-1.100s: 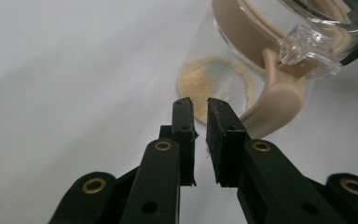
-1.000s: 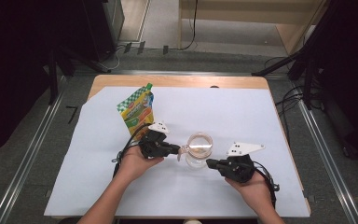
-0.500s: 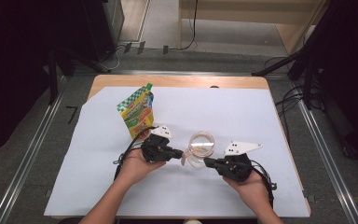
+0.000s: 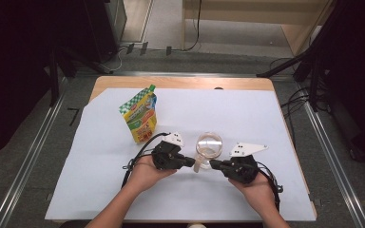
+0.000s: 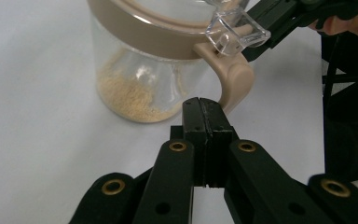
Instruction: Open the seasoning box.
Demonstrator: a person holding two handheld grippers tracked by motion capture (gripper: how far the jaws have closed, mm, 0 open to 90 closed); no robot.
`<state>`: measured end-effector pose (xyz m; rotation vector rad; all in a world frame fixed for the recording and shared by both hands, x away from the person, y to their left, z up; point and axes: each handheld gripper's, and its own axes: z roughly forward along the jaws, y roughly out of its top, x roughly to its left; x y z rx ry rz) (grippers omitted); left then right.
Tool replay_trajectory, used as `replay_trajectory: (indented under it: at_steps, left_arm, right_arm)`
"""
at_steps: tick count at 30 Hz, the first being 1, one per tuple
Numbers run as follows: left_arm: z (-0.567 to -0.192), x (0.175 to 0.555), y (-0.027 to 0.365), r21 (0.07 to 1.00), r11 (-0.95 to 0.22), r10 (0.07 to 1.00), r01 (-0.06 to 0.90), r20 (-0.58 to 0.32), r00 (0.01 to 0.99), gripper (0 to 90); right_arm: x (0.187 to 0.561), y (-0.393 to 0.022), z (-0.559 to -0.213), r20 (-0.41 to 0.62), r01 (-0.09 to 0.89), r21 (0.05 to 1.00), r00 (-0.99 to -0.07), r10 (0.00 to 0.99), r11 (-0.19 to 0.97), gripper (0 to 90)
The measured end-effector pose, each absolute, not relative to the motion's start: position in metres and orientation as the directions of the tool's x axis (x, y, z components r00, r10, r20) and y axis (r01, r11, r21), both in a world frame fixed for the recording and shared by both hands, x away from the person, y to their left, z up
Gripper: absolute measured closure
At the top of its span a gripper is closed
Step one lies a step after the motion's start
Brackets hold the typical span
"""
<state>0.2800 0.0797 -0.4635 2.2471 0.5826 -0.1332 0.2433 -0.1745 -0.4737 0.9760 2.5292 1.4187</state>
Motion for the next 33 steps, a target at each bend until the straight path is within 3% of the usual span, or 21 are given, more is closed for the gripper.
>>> replay_trajectory:
  at_steps: [28,33]
  left_arm:
    - [-0.467,0.274,0.041,0.716,-0.557,0.334,0.421,-0.270,0.903,90.0]
    - [-0.469,0.277,0.046,0.670,-0.599,0.359,0.439,-0.266,0.895,89.4]
  right_arm:
    - [0.244,-0.194,-0.474,0.237,0.522,0.785,-0.751,0.616,0.334,90.0]
    - [0.241,-0.197,-0.473,0.238,0.540,0.775,-0.730,0.640,0.328,90.0]
